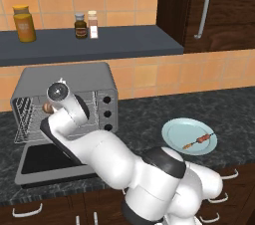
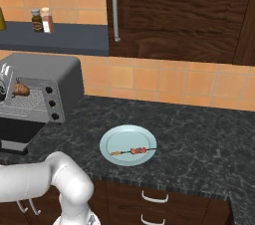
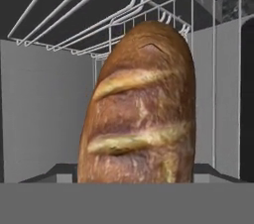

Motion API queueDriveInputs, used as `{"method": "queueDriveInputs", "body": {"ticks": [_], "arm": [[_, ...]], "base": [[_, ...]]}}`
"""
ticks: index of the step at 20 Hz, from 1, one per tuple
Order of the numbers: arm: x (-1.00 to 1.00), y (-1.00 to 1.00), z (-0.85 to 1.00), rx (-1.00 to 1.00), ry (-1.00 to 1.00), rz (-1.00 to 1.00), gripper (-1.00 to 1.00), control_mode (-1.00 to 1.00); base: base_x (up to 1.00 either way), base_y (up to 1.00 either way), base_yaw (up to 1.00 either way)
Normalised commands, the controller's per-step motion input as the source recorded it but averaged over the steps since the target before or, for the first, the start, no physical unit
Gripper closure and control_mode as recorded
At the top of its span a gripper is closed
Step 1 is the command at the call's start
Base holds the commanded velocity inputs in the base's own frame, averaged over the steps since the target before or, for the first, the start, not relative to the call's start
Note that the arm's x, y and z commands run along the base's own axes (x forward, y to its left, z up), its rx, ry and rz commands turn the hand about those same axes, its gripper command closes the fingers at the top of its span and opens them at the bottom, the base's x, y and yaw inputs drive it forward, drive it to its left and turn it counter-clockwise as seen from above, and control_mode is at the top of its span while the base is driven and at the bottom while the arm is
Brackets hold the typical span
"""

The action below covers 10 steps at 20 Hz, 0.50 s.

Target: Pick up the kebab skewer and baguette bread, and place them inside the toaster oven. Close the toaster oven door and start by setting the timer.

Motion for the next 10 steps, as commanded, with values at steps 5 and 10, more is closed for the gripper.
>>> {"method": "queueDriveInputs", "body": {"ticks": [5,10], "arm": [[0.08,0.06,-0.24,0.00,0.00,0.00,-1.00,-1.00],[0.16,0.01,-0.10,0.00,0.00,0.00,-1.00,-1.00]], "base": [[0.00,0.00,0.00],[0.00,0.00,0.00]]}}
